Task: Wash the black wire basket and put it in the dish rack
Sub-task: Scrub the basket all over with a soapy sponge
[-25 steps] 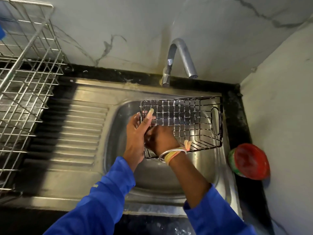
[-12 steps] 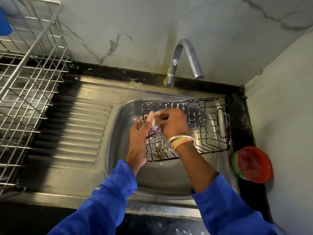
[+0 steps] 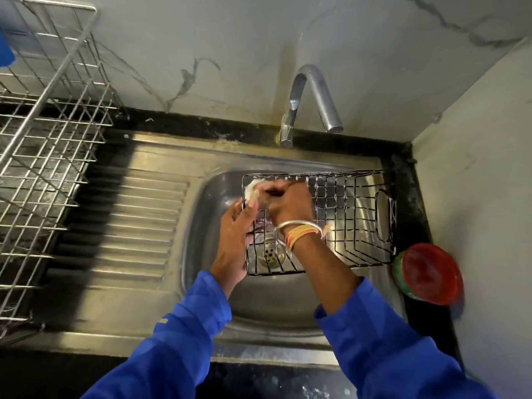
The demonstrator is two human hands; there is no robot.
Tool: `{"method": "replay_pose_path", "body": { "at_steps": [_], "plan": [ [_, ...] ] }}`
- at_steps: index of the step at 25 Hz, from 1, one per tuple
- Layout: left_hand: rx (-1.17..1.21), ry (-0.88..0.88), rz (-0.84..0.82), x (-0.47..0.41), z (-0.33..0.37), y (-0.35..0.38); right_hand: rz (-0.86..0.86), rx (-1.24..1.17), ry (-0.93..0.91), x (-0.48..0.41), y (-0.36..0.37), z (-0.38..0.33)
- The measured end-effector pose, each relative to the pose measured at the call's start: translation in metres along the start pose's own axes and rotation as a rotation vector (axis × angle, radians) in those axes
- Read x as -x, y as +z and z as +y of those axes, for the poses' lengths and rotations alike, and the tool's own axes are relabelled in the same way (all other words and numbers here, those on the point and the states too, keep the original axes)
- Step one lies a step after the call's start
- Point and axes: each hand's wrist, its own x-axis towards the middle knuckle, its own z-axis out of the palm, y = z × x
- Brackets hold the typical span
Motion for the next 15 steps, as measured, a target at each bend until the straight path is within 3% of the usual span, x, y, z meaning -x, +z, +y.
{"method": "replay_pose_path", "body": {
  "at_steps": [3,4,5,9,11,14,15],
  "plan": [
    [0.045,-0.026,0.053,-0.001,0.002,-0.007,-0.440,0.256,0.135,0.019,0.003,0.009],
    [0.048,-0.036,0.060,-0.001,0.003,-0.008,-0.487,0.219,0.162,0.024,0.003,0.011],
    [0.040,-0.039,0.057,-0.001,0.004,-0.008,-0.461,0.125,0.183,0.021,0.004,0.015],
    [-0.035,-0.047,0.010,0.001,0.004,-0.006,-0.038,-0.259,0.115,0.006,0.009,-0.006],
    [-0.031,-0.042,0.009,0.001,0.005,-0.010,-0.118,-0.192,0.046,0.015,0.012,-0.004],
    [0.040,-0.053,0.065,0.000,0.009,-0.017,-0.441,0.181,0.077,0.029,0.016,0.014],
    [0.058,-0.063,0.076,-0.001,0.010,-0.019,-0.467,0.225,0.082,0.030,0.018,0.016]
  ]
}}
